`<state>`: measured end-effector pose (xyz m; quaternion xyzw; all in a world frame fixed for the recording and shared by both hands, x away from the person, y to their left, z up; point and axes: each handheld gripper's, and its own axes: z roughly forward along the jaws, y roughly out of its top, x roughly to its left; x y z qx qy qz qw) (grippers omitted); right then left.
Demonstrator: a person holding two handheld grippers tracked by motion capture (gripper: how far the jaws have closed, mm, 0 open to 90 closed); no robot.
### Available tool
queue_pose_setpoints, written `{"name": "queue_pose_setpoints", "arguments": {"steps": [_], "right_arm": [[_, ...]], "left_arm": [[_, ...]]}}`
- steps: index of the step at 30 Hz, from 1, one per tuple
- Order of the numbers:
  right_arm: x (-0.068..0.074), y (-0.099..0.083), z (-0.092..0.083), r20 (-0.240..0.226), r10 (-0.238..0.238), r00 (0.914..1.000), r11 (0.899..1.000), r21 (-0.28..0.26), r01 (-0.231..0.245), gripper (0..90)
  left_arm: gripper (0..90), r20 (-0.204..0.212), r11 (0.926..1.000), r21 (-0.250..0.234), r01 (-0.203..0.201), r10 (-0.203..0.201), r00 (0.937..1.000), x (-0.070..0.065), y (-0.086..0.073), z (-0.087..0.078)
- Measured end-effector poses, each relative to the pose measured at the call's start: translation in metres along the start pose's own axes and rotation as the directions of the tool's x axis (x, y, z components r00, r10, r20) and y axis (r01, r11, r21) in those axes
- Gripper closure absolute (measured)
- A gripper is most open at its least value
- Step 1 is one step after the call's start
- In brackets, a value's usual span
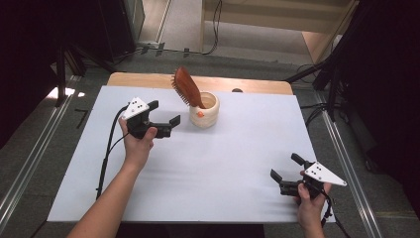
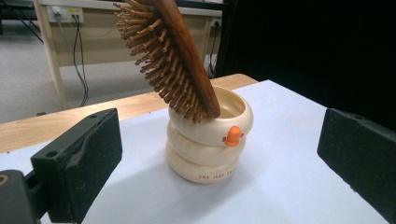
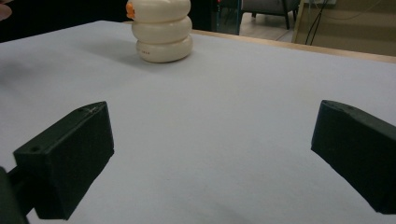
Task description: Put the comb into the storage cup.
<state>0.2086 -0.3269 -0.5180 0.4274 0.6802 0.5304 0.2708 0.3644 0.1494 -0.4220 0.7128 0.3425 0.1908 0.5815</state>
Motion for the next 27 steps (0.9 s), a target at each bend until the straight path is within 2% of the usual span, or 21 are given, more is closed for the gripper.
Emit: {"name": "queue_pose_setpoints", "arguments": {"steps": [7, 15, 27], "right_arm": [[0.000, 0.000, 0.000, 0.001, 0.000, 1.0000, 1.000, 0.001, 0.000, 0.0], [0.000, 0.000, 0.000, 0.003, -0.003, 1.0000, 1.000, 0.000, 0.003, 0.0], [0.000, 0.000, 0.000, 0.007, -0.005, 1.0000, 1.000, 0.000, 0.005, 0.0]], "left_arm": [[0.3, -0.011, 0.9998, -0.004, -0.018, 0.018, 0.9998, -0.001, -0.003, -0.010], [0.4, -0.022, 0.9998, -0.018, -0.009, 0.009, 0.9997, 0.002, -0.009, -0.026], [1.8, -0.044, 0.9994, -0.028, -0.020, 0.019, 0.9988, 0.004, -0.017, -0.050]]}}
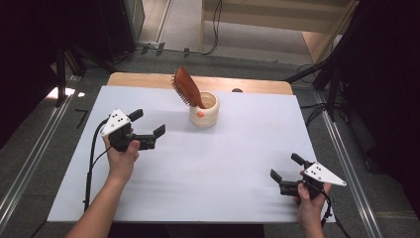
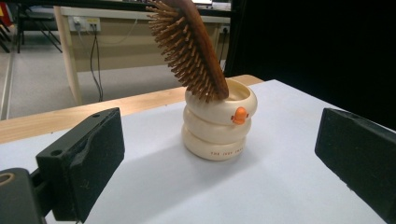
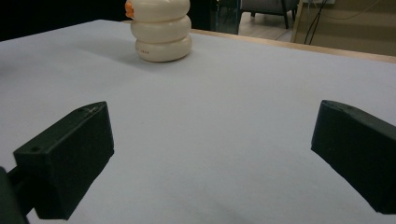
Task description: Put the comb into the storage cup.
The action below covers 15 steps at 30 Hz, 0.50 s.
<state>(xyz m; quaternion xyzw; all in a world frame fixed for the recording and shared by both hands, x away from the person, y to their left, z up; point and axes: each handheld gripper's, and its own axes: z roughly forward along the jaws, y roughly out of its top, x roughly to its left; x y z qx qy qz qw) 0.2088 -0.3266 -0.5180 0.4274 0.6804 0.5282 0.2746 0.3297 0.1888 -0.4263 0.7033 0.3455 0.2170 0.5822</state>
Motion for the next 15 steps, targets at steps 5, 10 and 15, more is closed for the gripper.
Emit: {"name": "queue_pose_setpoints", "arguments": {"steps": [5, 10, 15], "right_arm": [[0.000, 0.000, 0.000, 0.001, 0.003, 1.0000, 1.000, 0.002, -0.003, 0.0], [0.000, 0.000, 0.000, 0.003, 0.001, 1.0000, 1.000, 0.002, -0.001, 0.0], [0.001, 0.000, 0.000, 0.002, 0.001, 1.0000, 1.000, 0.003, -0.001, 0.0]], "left_arm": [[1.8, -0.006, 1.0000, 0.002, -0.002, 0.002, 1.0000, 0.001, -0.005, -0.008], [1.7, -0.017, 1.0000, 0.004, -0.003, 0.003, 0.9998, 0.002, -0.009, -0.016], [0.5, -0.032, 0.9999, 0.009, -0.009, 0.010, 0.9994, 0.002, -0.012, -0.023]]}}
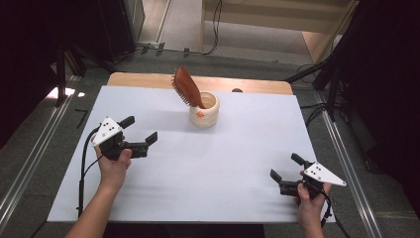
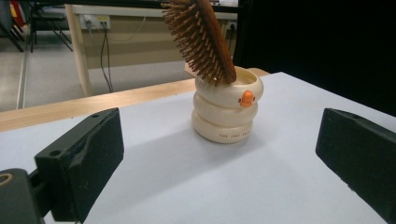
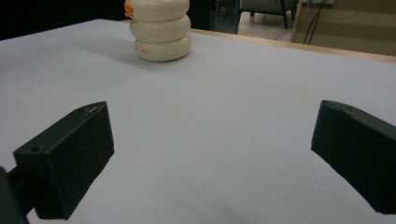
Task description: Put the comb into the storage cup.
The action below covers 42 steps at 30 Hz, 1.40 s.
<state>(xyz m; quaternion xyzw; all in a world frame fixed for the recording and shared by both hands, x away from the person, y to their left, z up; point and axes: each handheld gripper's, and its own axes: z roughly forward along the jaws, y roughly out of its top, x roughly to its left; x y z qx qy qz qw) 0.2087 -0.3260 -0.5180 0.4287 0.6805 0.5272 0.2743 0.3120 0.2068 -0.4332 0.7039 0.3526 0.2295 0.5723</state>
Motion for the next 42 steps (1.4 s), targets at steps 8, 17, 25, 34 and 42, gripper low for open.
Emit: {"name": "queue_pose_setpoints", "arguments": {"steps": [8, 17, 25, 34, 42], "right_arm": [[0.000, 0.000, 0.000, 0.001, 0.002, 1.0000, 1.000, 0.001, -0.002, 0.0], [0.000, 0.000, 0.000, 0.002, 0.000, 1.0000, 1.000, 0.001, 0.000, 0.0], [0.000, 0.000, 0.000, 0.003, 0.000, 1.0000, 1.000, 0.000, 0.000, 0.0], [0.000, 0.000, 0.000, 0.006, -0.001, 1.0000, 1.000, 0.000, 0.001, 0.0], [0.001, 0.000, 0.000, 0.007, -0.002, 1.0000, 1.000, 0.000, 0.002, 0.0]], "left_arm": [[0.0, 0.004, 0.9999, 0.013, -0.009, 0.008, 1.0000, 0.001, -0.009, -0.012], [0.0, 0.000, 0.9998, 0.018, -0.010, 0.010, 1.0000, 0.006, -0.017, -0.026], [0.0, -0.015, 0.9997, 0.020, -0.013, 0.014, 0.9998, 0.008, -0.026, -0.040], [0.0, -0.033, 0.9995, 0.031, -0.012, 0.013, 0.9994, 0.012, -0.035, -0.055], [0.0, -0.050, 0.9990, 0.043, -0.015, 0.017, 0.9986, 0.015, -0.042, -0.066]]}}
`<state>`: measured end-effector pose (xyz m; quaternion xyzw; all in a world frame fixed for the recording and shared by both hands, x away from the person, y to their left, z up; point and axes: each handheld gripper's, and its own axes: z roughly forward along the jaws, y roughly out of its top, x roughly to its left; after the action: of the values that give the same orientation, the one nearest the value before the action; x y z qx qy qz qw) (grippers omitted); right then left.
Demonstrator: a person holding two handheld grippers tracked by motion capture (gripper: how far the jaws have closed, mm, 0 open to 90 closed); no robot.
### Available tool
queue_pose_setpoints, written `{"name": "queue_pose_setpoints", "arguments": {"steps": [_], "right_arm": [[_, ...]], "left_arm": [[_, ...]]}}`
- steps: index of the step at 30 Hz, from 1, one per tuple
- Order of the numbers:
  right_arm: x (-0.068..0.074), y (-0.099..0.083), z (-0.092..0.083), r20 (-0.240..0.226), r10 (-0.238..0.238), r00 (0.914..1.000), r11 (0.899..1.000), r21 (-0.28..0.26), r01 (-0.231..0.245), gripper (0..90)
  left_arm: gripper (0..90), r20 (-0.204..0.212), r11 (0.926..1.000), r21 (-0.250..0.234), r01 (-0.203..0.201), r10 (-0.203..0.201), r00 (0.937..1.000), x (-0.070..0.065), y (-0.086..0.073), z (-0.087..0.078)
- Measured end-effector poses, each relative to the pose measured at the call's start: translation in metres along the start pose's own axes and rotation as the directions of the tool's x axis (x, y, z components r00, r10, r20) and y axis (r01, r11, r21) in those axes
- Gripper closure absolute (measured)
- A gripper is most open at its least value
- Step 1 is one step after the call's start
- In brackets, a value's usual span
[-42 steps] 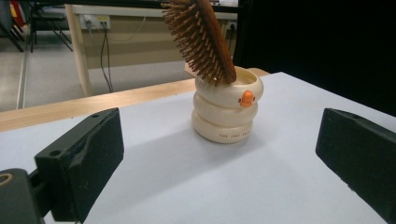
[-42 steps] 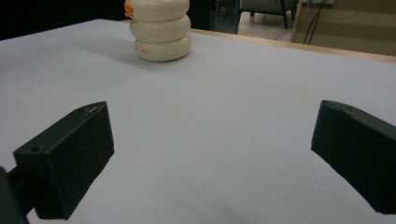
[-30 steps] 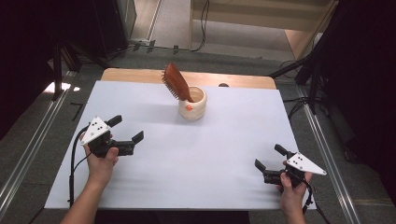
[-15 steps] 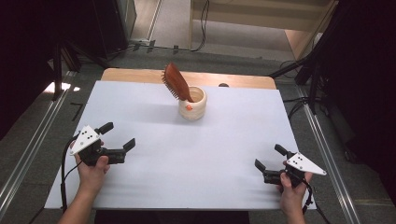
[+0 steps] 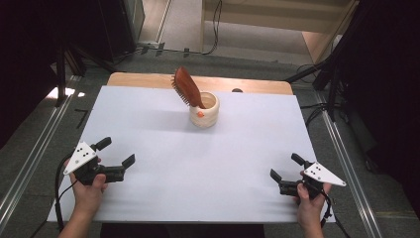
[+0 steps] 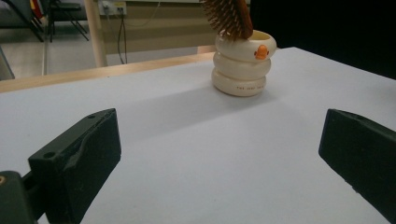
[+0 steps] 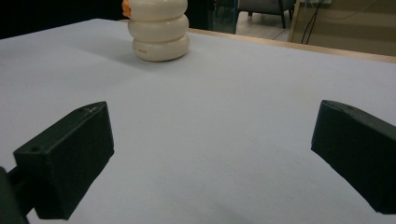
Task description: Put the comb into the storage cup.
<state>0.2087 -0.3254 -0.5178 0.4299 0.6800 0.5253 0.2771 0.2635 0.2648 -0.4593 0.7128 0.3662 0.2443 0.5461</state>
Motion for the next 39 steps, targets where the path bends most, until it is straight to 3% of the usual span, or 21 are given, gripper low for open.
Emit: {"name": "queue_pose_setpoints", "arguments": {"steps": [39], "right_arm": [[0.000, 0.000, 0.000, 0.011, 0.005, 0.9999, 1.000, 0.002, -0.005, 0.0]], "left_arm": [[0.0, -0.091, 0.9990, 0.041, 0.014, -0.010, 0.9958, 0.027, -0.036, -0.054]]}}
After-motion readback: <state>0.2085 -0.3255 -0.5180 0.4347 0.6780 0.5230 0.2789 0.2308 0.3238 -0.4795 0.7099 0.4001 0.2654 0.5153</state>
